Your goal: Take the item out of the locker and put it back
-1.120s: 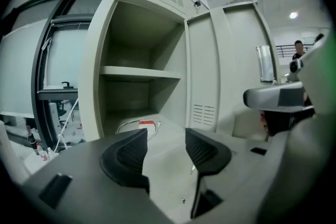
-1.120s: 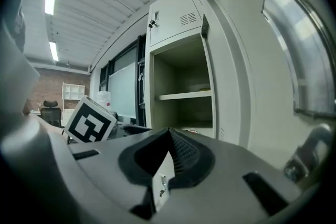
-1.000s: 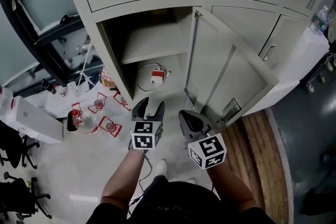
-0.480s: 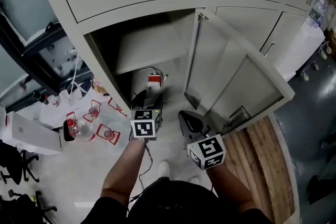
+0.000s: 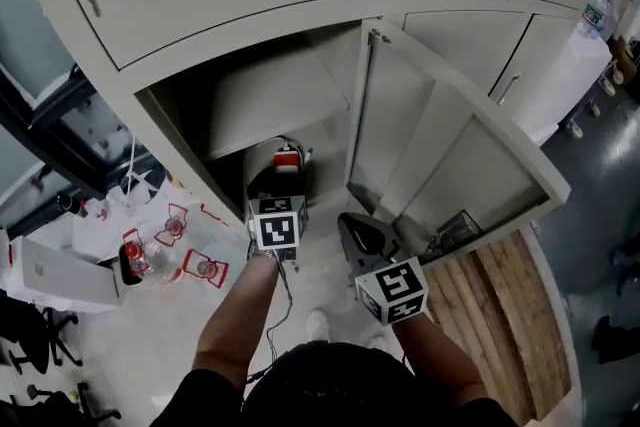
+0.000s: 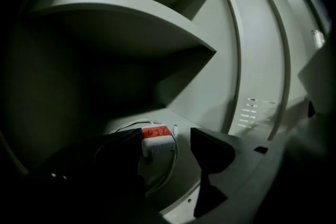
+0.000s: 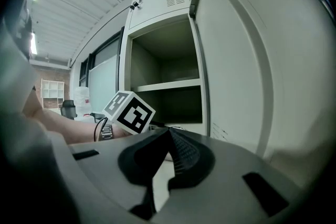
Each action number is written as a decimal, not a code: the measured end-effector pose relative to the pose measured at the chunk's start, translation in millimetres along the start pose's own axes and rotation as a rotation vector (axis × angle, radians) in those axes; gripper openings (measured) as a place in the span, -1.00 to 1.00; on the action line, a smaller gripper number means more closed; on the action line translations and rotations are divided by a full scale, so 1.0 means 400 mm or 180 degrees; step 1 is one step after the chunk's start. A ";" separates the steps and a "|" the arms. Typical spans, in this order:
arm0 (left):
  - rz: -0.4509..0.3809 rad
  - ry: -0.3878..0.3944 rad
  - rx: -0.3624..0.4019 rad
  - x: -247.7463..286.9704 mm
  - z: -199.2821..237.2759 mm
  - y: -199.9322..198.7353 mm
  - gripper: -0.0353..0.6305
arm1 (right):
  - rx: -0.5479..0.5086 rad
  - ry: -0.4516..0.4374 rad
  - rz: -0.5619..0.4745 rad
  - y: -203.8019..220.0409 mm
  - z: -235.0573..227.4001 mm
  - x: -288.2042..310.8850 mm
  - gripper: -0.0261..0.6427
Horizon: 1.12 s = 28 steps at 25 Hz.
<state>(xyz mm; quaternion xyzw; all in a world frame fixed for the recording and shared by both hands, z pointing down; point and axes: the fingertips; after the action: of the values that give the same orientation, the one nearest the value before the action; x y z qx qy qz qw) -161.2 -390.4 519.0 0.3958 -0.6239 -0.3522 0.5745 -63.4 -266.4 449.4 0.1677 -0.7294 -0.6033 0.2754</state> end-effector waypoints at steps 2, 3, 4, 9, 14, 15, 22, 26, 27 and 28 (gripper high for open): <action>0.0003 -0.0016 0.0001 0.014 0.003 -0.010 -0.06 | 0.0006 0.0010 0.0013 0.003 -0.005 0.002 -0.92; 0.0004 -0.0027 0.0011 0.020 0.005 -0.015 -0.06 | 0.0012 0.0015 0.0019 0.005 -0.008 0.003 -0.92; 0.0023 -0.0054 0.0023 0.030 0.010 -0.014 -0.06 | 0.0018 0.0020 0.0024 0.007 -0.012 0.003 -0.92; 0.0213 -0.0166 0.0101 0.077 0.025 0.005 -0.05 | 0.0056 0.0017 0.0053 0.016 -0.031 0.010 -0.92; 0.0344 -0.0249 0.0224 0.104 0.024 0.010 -0.01 | 0.0088 -0.0040 0.0069 0.024 -0.035 0.024 -0.92; 0.0405 -0.0256 0.0252 0.109 0.024 0.017 -0.01 | 0.0089 -0.0051 0.0074 0.026 -0.036 0.026 -0.92; 0.0582 -0.0292 0.0416 0.126 0.018 0.040 0.00 | 0.0136 -0.0089 0.0079 0.038 -0.045 0.030 -0.92; 0.0622 -0.0239 0.0396 0.130 0.018 0.039 0.00 | 0.0146 -0.0121 0.0076 0.040 -0.041 0.032 -0.92; 0.0618 -0.0223 0.0405 0.131 0.017 0.038 0.00 | 0.0146 -0.0133 0.0080 0.041 -0.039 0.033 -0.92; 0.0617 -0.0210 0.0413 0.131 0.017 0.038 0.00 | 0.0144 -0.0144 0.0085 0.043 -0.036 0.034 -0.92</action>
<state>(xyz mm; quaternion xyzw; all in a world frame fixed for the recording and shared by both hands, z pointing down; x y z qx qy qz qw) -170.7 -430.9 554.9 0.3582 -0.6993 -0.2666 0.5582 -63.9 -282.0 470.4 0.1504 -0.7511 -0.5866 0.2629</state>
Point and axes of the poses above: the fingertips, and each gripper's own axes: x forward along the fingers, z to its left, y out of its underside, and after that the axes turned 15 degrees about -y, right-handed
